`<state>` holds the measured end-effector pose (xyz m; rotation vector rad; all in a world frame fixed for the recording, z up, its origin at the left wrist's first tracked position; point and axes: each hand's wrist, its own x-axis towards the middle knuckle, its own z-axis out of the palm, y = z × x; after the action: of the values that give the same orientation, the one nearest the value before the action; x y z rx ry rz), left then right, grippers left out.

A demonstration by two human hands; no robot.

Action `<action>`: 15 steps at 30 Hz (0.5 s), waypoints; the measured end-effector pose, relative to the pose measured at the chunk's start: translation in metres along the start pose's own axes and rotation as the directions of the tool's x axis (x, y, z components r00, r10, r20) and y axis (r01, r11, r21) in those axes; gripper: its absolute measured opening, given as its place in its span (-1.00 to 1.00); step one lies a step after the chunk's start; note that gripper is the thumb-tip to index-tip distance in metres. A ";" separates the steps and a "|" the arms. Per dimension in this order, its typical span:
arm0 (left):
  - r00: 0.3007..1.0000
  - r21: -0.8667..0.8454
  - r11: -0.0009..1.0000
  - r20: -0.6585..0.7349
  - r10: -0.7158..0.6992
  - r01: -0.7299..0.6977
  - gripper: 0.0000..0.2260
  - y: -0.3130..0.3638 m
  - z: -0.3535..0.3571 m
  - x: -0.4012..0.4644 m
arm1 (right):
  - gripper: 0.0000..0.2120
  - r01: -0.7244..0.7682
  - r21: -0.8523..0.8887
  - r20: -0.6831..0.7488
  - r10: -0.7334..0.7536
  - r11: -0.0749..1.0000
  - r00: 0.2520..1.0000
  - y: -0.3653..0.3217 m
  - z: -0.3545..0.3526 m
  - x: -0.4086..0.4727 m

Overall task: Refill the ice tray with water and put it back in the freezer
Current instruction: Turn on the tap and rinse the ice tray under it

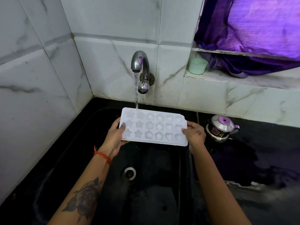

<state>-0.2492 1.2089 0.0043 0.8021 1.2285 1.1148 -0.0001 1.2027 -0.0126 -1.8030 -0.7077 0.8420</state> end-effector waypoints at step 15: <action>0.955 0.018 1.000 -0.295 0.015 -0.010 -0.74 0.005 -0.057 0.007 | -0.70 0.103 -0.083 0.226 -0.082 0.991 0.971 -0.015 0.050 -0.029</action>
<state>-0.3066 1.2115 -0.0043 0.6712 1.4834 1.2693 -0.0589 1.2114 -0.0057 -1.7594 -0.9832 0.9710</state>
